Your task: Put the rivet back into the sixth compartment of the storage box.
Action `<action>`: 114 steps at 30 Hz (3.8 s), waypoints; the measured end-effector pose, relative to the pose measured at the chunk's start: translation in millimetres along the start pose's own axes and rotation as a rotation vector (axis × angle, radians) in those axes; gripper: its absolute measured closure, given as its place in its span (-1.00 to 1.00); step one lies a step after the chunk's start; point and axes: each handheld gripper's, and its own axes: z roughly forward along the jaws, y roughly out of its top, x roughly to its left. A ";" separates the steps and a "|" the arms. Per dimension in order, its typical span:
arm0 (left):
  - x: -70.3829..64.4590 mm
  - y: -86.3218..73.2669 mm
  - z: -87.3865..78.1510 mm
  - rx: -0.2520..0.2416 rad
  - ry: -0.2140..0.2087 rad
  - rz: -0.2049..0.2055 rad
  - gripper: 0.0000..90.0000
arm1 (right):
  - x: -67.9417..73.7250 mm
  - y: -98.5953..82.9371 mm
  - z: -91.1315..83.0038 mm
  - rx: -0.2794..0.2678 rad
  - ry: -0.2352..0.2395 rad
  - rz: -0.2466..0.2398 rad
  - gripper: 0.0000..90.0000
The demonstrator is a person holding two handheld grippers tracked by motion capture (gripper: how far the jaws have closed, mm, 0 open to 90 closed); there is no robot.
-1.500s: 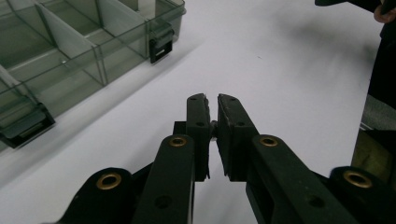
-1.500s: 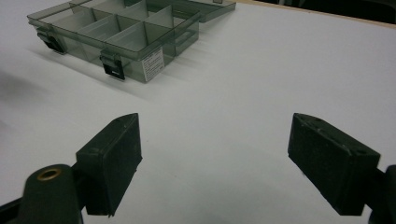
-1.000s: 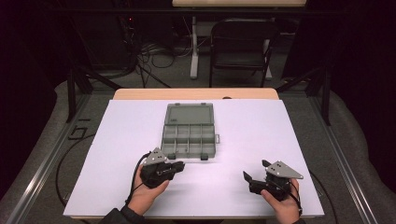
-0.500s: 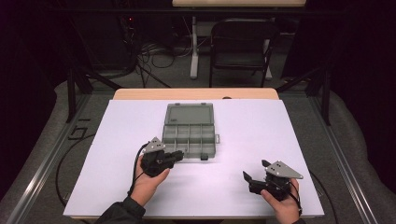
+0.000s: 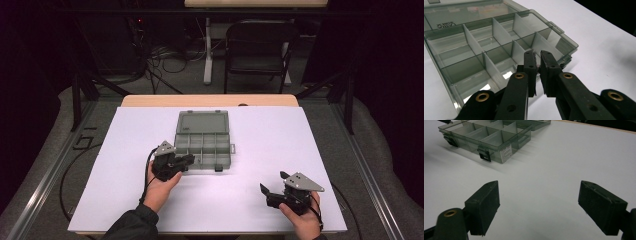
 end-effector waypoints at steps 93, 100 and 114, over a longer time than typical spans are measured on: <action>26.1 -63.6 -105.9 -0.028 0.098 0.042 -0.12 | 0.6 -0.7 -1.0 0.009 -0.006 0.007 -0.62; 31.8 -68.1 -103.5 -0.017 0.100 0.033 -0.12 | -0.2 -0.7 -1.2 0.005 -0.006 0.008 -0.61; 44.2 -71.2 -102.3 -0.011 0.137 0.006 -0.12 | -2.3 -0.8 -1.2 0.010 -0.013 0.005 -0.62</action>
